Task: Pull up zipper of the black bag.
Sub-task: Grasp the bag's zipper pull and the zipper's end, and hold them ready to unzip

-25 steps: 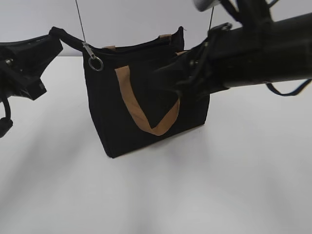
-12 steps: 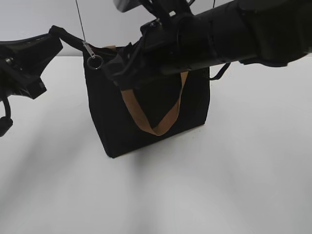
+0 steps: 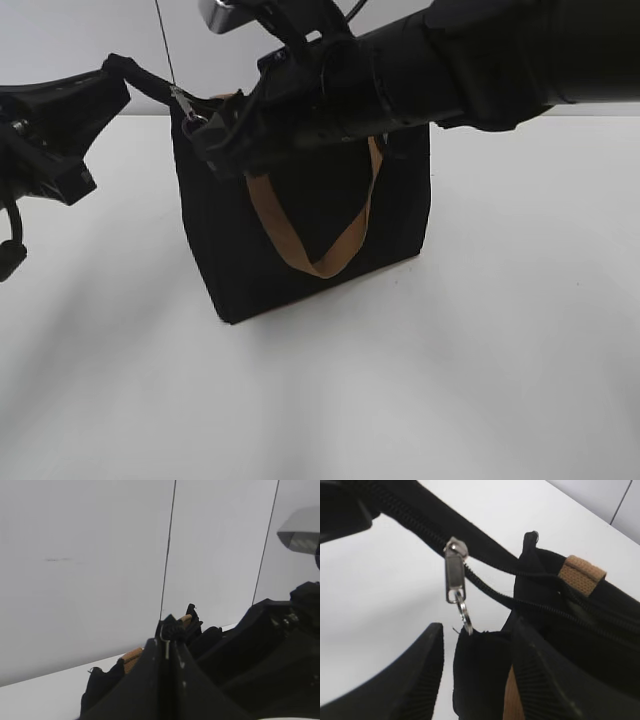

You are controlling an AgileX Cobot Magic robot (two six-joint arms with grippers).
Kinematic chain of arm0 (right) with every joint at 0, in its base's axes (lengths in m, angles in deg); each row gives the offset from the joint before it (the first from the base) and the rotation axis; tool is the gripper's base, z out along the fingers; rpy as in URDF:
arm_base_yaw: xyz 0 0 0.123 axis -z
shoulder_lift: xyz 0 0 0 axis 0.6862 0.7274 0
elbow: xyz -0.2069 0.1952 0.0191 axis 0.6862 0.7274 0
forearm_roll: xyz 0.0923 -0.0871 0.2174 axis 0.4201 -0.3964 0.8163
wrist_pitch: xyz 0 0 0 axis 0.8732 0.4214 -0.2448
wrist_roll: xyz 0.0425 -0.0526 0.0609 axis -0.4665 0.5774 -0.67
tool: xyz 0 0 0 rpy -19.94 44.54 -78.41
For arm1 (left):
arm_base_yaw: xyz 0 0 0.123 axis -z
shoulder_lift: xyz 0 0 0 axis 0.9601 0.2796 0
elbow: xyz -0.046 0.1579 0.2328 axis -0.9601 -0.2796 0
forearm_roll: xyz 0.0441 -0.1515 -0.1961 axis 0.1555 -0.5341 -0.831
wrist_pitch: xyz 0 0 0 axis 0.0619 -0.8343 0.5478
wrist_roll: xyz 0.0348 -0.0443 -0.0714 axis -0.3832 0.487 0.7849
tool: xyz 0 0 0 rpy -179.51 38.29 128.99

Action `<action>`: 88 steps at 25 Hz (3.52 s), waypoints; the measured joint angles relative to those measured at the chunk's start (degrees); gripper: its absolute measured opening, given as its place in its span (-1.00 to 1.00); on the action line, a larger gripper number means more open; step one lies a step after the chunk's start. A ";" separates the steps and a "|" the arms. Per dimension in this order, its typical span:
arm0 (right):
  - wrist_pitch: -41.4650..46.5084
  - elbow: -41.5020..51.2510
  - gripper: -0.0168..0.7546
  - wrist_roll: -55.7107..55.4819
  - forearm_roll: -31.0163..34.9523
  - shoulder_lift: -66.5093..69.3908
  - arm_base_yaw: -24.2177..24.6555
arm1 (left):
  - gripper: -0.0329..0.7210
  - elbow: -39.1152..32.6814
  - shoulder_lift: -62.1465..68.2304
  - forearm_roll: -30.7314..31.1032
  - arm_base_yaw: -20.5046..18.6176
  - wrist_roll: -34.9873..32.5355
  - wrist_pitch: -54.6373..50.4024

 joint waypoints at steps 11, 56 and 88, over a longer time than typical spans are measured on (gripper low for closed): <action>0.84 -2.09 -0.19 -0.06 1.79 1.87 0.00 | -0.91 0.00 0.00 0.12 0.00 0.05 -0.04; 5.96 -2.26 -0.99 -9.88 -1.34 1.55 9.11 | -0.92 0.00 0.05 -4.35 0.08 0.16 -2.48; 8.61 -4.12 -0.99 -21.80 -14.02 0.67 13.07 | -0.92 0.00 0.22 -9.52 0.08 0.16 -7.85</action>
